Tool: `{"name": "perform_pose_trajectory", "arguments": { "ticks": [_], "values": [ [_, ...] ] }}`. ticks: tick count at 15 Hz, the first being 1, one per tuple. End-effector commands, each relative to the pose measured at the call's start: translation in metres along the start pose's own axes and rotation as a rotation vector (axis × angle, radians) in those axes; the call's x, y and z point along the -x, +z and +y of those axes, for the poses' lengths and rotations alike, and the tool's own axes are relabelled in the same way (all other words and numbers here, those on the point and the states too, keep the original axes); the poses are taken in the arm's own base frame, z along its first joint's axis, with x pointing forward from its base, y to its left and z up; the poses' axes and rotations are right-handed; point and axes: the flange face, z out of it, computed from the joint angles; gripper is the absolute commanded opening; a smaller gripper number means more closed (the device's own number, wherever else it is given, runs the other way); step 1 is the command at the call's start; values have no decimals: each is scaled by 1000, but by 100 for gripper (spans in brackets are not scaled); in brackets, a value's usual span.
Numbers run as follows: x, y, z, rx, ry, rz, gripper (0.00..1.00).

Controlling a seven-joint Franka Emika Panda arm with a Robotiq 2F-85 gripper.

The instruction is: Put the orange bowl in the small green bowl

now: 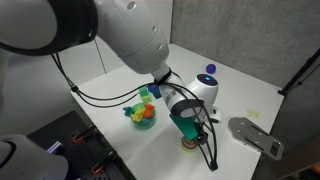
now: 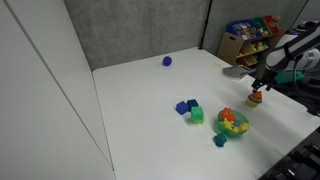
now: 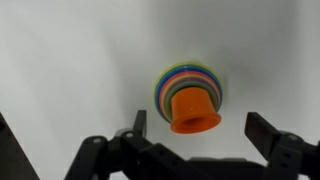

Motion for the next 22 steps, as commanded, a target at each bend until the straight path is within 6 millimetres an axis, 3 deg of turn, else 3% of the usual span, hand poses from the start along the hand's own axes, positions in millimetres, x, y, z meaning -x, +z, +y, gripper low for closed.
{"name": "perform_pose_trajectory", "arguments": {
  "ticks": [1,11,22],
  "values": [
    [-1,-11,-8,-8,-33,22,100],
    [-12,-8,-45,-6,-144,80,100],
    [-2,14,-38,-19,-180,48,100]
  ]
}}
